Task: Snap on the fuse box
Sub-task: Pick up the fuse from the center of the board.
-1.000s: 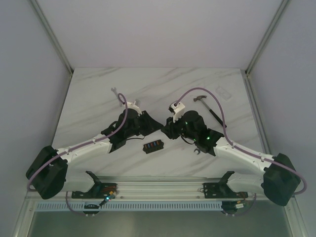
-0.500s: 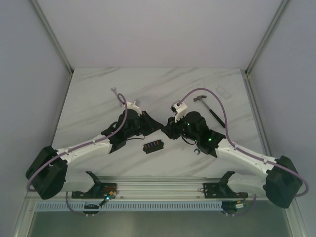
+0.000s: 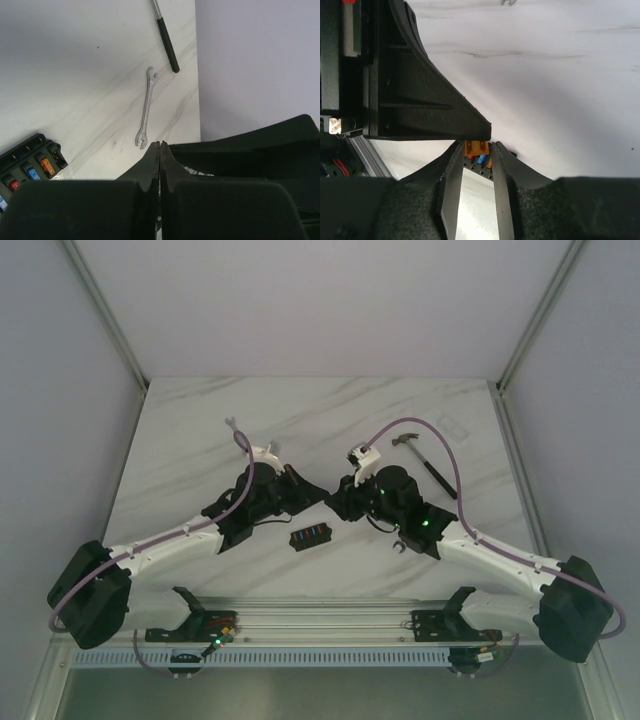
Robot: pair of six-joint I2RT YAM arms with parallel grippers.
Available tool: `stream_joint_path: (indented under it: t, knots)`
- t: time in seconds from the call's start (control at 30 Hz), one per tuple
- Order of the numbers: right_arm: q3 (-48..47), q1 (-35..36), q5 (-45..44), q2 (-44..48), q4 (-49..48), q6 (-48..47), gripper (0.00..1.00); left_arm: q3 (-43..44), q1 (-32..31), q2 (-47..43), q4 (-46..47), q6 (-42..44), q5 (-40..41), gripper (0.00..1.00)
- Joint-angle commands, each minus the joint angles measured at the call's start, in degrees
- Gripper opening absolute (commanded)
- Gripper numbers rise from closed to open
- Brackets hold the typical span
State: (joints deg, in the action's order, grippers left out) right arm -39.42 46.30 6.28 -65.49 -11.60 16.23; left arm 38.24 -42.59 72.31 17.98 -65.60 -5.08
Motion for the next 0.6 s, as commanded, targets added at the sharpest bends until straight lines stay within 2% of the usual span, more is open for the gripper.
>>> stream_joint_path:
  t: [0.0, 0.2, 0.37, 0.57]
  knots:
    - [0.7, 0.2, -4.2, 3.5, -3.8, 4.0, 0.39, -1.5, -0.6, -2.9, 0.4, -0.3, 2.5, 0.0]
    - [1.1, 0.1, -5.2, 7.1, -4.4, 13.7, 0.47, -4.4, -0.6, -7.7, 4.5, -2.0, 6.0, 0.0]
    - [5.1, 0.2, -4.4, 9.0, -12.0, 24.4, 0.48, -8.8, -0.6, -11.5, 13.5, -4.8, 7.8, 0.0]
    - [9.4, 0.2, -3.3, 9.2, -22.4, 32.6, 0.45, -11.9, -0.6, -14.5, 21.3, -7.3, 8.8, 0.0]
